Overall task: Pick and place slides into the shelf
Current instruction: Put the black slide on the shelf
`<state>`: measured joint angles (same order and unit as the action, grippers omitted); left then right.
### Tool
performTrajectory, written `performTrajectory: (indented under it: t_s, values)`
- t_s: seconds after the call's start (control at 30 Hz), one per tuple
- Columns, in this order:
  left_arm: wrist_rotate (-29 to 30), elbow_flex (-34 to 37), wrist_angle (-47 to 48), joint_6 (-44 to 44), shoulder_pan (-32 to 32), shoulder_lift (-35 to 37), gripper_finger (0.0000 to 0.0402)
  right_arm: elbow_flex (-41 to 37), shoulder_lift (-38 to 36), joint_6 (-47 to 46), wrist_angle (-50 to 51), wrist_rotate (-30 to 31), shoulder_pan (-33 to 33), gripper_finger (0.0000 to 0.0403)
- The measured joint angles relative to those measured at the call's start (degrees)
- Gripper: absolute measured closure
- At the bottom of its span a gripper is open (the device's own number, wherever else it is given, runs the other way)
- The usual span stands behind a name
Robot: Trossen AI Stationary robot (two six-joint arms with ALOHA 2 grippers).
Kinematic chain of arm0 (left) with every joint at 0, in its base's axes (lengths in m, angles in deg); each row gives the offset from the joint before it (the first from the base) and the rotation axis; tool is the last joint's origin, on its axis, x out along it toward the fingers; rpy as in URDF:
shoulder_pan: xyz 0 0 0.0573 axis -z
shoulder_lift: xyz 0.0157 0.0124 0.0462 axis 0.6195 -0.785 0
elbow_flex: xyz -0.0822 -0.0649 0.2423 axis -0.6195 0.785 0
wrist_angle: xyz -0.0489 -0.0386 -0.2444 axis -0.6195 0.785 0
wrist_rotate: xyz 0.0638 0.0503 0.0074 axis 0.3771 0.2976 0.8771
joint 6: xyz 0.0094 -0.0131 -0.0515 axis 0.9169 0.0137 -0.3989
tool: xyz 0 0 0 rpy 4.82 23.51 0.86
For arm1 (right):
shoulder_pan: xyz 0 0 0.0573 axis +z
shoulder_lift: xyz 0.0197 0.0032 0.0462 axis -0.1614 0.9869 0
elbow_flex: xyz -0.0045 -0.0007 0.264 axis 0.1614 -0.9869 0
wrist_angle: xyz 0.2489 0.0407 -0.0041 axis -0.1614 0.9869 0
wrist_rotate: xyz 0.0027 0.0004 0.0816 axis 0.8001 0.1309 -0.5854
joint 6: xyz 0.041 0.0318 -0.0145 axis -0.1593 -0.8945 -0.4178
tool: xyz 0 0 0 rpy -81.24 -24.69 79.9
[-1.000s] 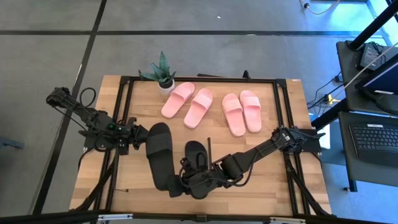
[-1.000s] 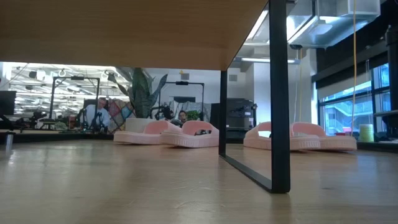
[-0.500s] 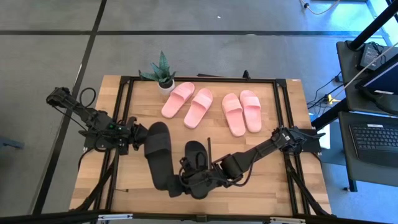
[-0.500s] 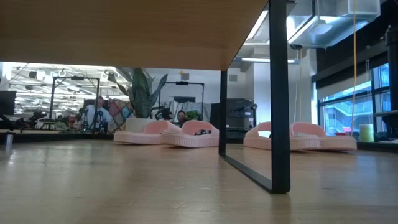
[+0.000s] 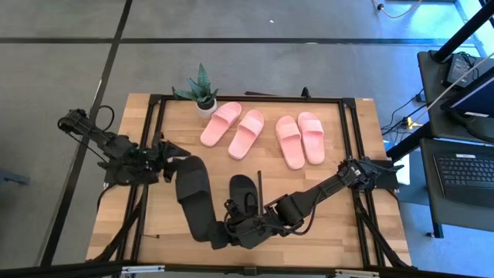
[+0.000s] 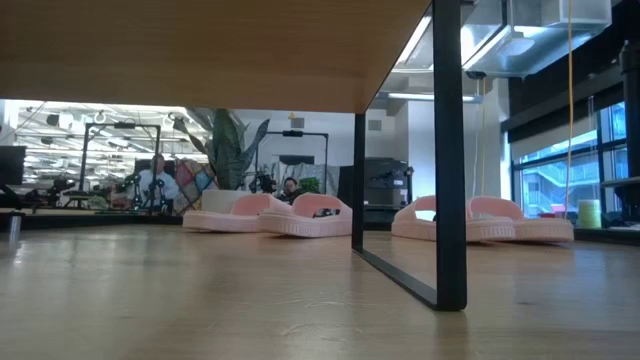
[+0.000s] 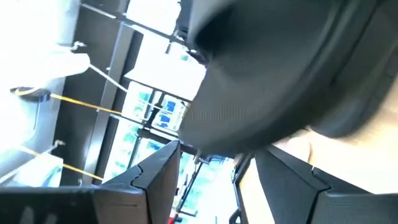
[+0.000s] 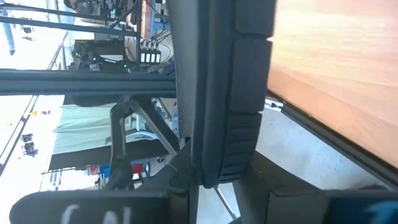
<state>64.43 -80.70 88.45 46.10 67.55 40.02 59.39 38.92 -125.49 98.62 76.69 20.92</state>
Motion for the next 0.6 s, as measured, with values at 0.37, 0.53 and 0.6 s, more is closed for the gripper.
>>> performTrajectory:
  t_s: [0.37, 0.53, 0.6]
  values:
    - [1.91, 0.00, -0.01, -16.07, 0.79, 8.51, 0.0201, 0.04, -0.07, 0.14, -2.13, 2.33, 3.04, 0.0326]
    - [1.72, 0.00, 0.40, -23.39, 0.79, 8.80, 0.0201, 0.04, -0.07, -0.04, -3.17, 12.50, 7.80, 0.0326]
    - [1.64, 0.00, 0.41, -26.87, 0.79, 8.75, 0.0201, 0.04, -0.07, -0.14, -3.08, 16.96, 10.26, 0.0326]
